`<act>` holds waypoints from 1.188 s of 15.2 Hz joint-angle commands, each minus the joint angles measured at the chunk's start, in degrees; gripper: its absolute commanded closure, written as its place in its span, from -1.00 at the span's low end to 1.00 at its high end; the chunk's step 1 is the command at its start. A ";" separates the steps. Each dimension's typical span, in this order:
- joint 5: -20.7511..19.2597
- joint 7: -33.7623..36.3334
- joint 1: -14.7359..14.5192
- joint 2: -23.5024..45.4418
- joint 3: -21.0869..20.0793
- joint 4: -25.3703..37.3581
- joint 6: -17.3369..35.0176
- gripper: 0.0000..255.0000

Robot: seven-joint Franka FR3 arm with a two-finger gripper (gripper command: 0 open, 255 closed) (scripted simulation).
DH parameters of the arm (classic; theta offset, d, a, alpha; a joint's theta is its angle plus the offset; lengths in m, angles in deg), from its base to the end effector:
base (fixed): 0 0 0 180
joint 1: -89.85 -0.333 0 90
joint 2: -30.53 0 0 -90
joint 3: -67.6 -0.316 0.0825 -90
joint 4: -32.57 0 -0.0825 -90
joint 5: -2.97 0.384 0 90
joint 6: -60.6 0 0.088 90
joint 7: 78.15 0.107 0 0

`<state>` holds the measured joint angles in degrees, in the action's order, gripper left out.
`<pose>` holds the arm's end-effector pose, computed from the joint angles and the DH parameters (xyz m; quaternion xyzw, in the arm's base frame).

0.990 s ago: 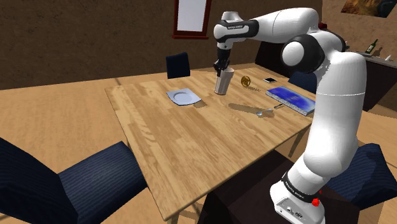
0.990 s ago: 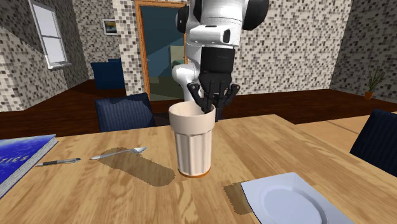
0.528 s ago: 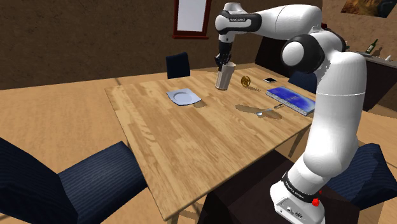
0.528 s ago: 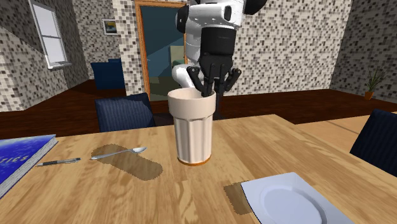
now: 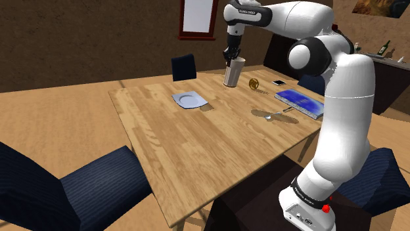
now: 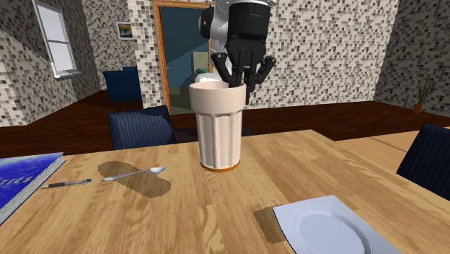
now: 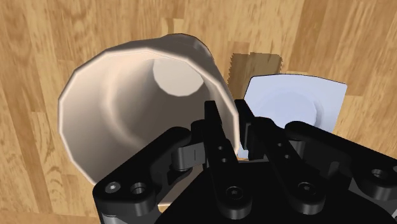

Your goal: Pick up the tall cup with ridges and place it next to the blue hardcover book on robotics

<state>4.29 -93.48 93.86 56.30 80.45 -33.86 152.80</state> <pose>0.6655 -0.1619 0.5479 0.9993 -0.0027 -0.0051 0.0369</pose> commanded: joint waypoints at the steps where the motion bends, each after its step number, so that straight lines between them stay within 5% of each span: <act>1: 0.07 -0.18 0.21 0.26 0.04 2.14 -1.85 1.00; 9: 0.89 -0.66 1.51 4.37 -0.01 15.10 -10.69 1.00; 15: 2.24 -0.92 3.84 12.03 -0.41 32.64 -20.50 1.00; 18: 0.62 -3.68 3.28 0.60 0.96 13.29 -12.46 1.00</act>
<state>5.43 -96.34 97.24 60.22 81.04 -15.00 137.98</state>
